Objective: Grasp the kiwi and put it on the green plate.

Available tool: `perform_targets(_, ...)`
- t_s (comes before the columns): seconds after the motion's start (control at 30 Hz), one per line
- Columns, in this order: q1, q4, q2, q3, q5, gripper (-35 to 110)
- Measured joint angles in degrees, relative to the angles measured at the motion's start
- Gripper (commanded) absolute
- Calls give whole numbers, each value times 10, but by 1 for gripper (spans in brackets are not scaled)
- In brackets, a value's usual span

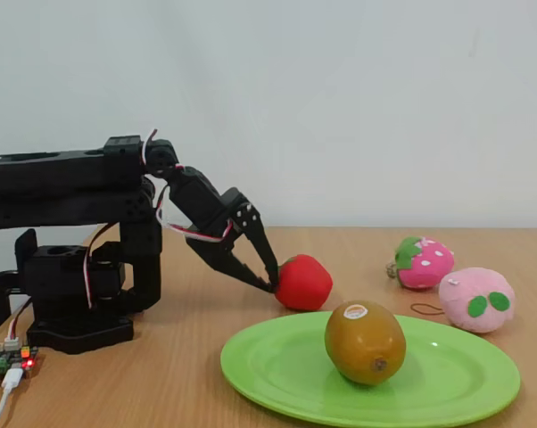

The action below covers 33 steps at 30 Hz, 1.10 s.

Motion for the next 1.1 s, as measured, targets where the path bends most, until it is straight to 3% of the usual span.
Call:
perform_targets(0.6,18,112,35,31,-5,-8)
perform_targets(1.1,38,120,35,28,0,-8)
